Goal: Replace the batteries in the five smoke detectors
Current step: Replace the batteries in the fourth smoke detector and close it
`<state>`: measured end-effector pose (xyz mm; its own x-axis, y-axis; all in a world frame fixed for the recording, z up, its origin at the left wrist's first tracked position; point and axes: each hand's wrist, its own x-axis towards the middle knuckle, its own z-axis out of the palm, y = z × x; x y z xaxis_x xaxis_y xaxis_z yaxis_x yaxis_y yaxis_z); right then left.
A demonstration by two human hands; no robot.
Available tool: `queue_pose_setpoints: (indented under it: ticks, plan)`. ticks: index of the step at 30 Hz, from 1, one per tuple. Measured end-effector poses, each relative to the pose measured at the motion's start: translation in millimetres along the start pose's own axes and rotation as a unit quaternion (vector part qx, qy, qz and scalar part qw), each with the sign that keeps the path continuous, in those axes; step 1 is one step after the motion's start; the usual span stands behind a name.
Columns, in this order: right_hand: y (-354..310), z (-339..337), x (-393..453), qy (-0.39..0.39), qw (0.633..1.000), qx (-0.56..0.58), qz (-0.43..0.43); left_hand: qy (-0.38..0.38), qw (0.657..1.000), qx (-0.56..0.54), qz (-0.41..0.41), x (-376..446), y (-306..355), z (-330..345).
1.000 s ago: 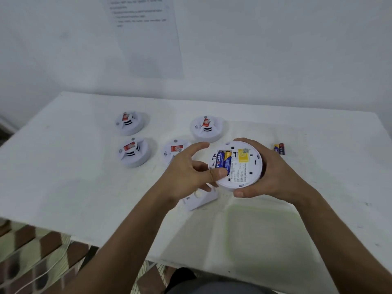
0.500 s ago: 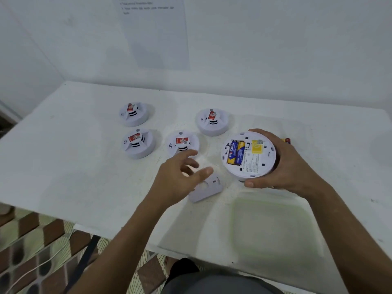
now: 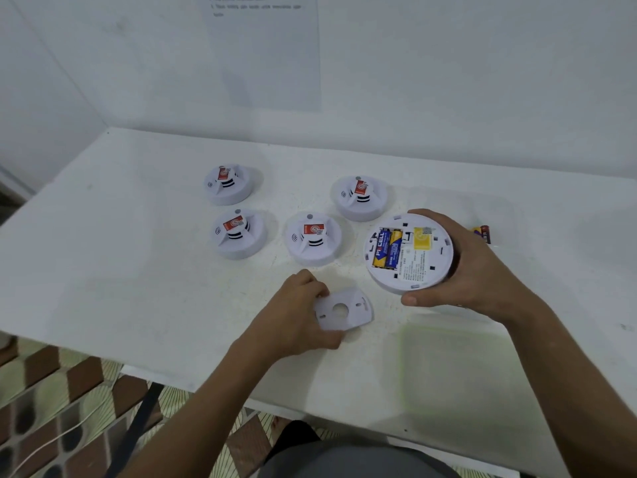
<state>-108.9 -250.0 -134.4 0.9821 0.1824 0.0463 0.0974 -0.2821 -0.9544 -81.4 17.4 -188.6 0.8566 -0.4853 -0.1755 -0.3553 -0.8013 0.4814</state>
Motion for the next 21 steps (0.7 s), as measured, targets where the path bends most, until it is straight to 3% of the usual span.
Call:
queue_pose_setpoints:
  ticks: [6, 9, 13, 16, 21]
  plan:
    - [-13.7, 25.6, 12.1, 0.003, 1.0, -0.001, 0.005, 0.16, 0.978, -0.127, 0.047, -23.5, -22.7, -63.1]
    - [-22.7, 47.6, 22.5, -0.002, 1.0, 0.001, 0.011, 0.193, 0.968, -0.142, 0.079, -23.1, -23.3, -101.4]
    - [-34.2, 81.5, 38.9, -0.008, 1.0, -0.002, 0.017, 0.121, 0.963, -0.17, 0.171, -7.1, -15.8, -130.1]
    - [-42.0, 104.8, 49.2, -0.009, 1.0, 0.014, 0.017, 0.061, 0.969, -0.153, 0.183, 4.0, -25.3, -140.1]
    - [-51.4, 131.7, 63.4, 0.016, 1.0, 0.014, 0.006, 0.027, 0.969, -0.149, 0.197, 10.8, -57.5, -149.1]
